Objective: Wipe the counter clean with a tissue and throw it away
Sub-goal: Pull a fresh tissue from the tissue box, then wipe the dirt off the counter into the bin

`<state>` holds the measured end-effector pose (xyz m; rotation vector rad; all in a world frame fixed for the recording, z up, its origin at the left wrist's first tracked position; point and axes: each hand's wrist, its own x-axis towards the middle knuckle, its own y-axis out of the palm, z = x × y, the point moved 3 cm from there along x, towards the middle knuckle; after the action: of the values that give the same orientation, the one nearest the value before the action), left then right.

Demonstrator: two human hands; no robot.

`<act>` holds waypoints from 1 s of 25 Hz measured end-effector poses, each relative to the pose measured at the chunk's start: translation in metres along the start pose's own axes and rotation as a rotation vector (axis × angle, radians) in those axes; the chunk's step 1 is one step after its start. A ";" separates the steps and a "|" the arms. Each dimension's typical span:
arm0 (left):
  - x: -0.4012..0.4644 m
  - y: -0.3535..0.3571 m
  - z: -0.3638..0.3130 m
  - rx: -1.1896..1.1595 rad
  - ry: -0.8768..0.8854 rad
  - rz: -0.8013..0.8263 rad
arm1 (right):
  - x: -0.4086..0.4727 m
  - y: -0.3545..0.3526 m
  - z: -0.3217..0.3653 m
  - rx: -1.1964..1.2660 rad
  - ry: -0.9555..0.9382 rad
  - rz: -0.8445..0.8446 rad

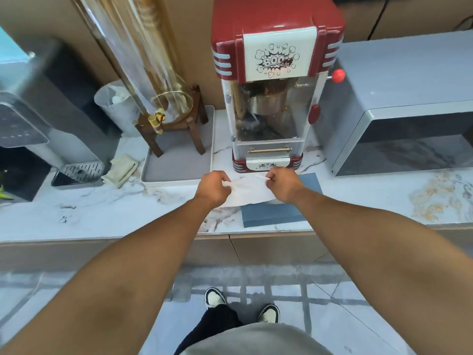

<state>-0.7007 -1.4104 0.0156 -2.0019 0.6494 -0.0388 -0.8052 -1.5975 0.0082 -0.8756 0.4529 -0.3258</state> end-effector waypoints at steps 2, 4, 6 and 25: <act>-0.008 -0.017 0.018 -0.024 -0.033 -0.050 | 0.003 0.009 0.020 -0.014 -0.063 0.020; -0.015 -0.031 0.033 -0.056 -0.068 -0.086 | 0.005 0.016 0.036 -0.011 -0.100 0.015; -0.028 -0.047 0.056 -0.071 -0.115 -0.123 | 0.003 0.030 0.062 -0.036 -0.145 0.029; -0.144 -0.198 0.370 -0.251 -0.324 -0.261 | -0.056 0.248 0.343 -0.036 -0.342 0.180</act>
<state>-0.6313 -0.9727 0.0260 -2.2585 0.1905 0.2170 -0.6573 -1.1969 0.0157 -0.8982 0.2179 -0.0006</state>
